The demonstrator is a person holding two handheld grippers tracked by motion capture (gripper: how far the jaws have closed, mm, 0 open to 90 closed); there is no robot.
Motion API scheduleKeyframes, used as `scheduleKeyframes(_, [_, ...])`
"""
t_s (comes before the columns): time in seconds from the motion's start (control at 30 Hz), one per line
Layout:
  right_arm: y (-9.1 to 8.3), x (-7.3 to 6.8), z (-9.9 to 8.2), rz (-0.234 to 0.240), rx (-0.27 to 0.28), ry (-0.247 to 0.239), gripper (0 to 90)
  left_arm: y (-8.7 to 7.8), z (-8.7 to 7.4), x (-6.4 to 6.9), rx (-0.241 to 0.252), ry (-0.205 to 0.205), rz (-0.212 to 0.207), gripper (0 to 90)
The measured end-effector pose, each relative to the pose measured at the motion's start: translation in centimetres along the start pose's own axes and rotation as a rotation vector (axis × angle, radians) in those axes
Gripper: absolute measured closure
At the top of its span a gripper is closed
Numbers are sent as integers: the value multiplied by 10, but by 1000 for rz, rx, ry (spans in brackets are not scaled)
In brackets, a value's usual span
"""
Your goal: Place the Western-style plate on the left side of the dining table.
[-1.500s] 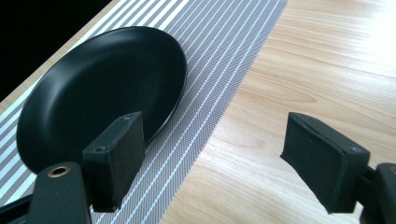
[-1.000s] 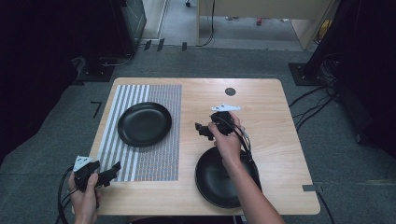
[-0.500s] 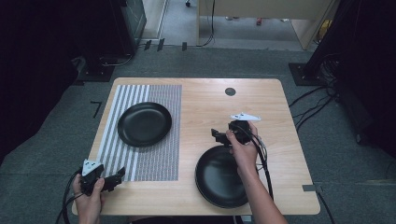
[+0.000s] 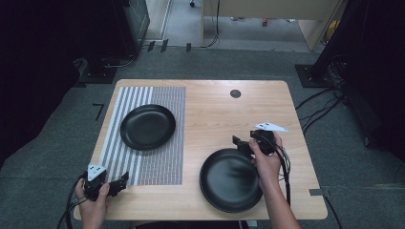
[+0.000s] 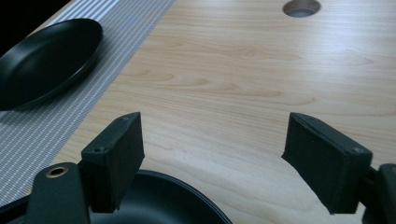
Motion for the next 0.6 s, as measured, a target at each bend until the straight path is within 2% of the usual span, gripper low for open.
scheduleKeyframes(0.3, [-23,18,-9,-29,20,18,198,1,0,3,-12,30,28,113])
scheduleKeyframes(0.4, [-31,22,-11,-36,22,22,200,2,-1,5,-19,55,49,114])
scheduleKeyframes(0.6, [-50,31,-12,-52,39,24,202,2,-1,5,-19,57,49,114])
Point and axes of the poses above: each handheld gripper's, and its own axes: y roughly forward along the jaws, z roughly out of its top, x roughly to its right, the point moved 5 cm from there along y, roughly forward along the jaws, and after that the axes turned 5 degrees about z, right-handed, at the moved point
